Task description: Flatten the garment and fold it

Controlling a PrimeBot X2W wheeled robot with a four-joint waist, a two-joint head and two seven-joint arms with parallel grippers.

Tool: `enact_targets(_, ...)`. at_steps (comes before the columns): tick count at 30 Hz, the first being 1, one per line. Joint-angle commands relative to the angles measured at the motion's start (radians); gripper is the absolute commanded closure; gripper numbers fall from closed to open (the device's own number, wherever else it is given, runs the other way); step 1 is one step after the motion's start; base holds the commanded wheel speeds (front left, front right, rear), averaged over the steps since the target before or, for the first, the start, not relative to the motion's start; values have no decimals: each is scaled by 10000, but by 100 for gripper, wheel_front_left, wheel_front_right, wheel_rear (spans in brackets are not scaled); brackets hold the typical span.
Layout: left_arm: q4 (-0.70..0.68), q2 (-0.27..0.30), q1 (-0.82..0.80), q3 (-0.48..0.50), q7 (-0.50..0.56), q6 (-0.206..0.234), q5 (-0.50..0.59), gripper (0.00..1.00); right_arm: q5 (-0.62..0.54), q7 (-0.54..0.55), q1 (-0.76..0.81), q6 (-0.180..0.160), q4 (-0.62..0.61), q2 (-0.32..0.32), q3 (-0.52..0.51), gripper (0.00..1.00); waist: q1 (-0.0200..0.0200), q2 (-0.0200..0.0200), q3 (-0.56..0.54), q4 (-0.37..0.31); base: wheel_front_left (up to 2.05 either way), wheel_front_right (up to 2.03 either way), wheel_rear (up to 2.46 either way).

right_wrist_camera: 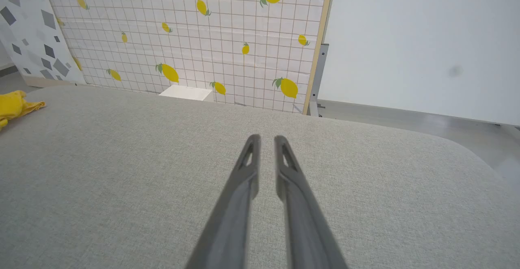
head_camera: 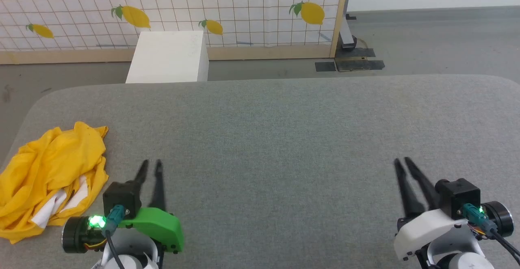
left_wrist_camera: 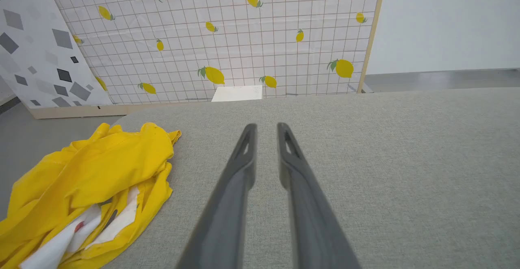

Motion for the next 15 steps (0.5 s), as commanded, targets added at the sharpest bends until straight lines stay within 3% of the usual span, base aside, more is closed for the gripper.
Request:
enact_targets(1, 39, -1, -19, -21, -30, 20, -30, 0, 47, -37, -7, 0, 11, 1, 8, 0, 0, 0, -1, 2, 0, 0, 0)
enact_targets(15, 368, 6, -219, -216, -297, 138, -278, 0, 178, -261, -37, -2, 108, 3, -50, 0, 0, 0, 18, 349, 0, 0, 0)
